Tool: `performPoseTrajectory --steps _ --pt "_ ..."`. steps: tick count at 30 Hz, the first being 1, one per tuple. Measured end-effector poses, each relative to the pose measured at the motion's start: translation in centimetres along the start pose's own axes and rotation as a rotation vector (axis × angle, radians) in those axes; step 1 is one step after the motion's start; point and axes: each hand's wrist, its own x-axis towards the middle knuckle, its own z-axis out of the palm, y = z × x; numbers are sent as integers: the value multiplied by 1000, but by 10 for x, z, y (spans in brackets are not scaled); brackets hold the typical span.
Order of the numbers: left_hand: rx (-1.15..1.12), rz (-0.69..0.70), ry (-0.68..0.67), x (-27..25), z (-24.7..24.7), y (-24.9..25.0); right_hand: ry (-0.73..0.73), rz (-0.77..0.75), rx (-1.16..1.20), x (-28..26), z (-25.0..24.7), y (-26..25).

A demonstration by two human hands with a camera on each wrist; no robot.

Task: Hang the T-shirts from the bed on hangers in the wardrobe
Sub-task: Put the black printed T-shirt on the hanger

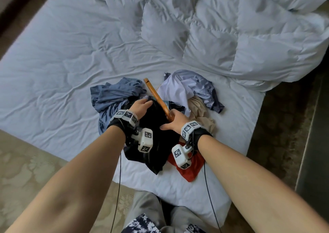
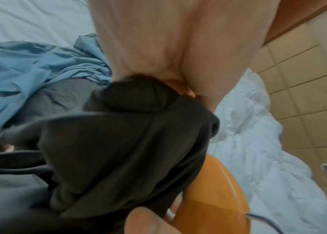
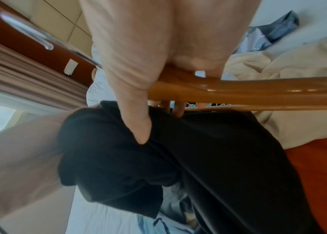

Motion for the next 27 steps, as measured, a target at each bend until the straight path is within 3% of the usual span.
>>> performPoseTrajectory --steps 5,9,19,22,27 --pt "57 116 -95 -30 -7 46 205 -24 80 -21 -8 -24" --pt "226 158 -85 -53 -23 73 347 -32 152 -43 -26 -44" --pt "837 7 -188 -126 -60 144 729 -31 538 -114 -107 -95" --pt "770 100 -111 -141 -60 164 761 -57 566 -132 -118 -103" --pt "307 214 -60 -167 -53 183 774 -105 552 -163 -123 -109"
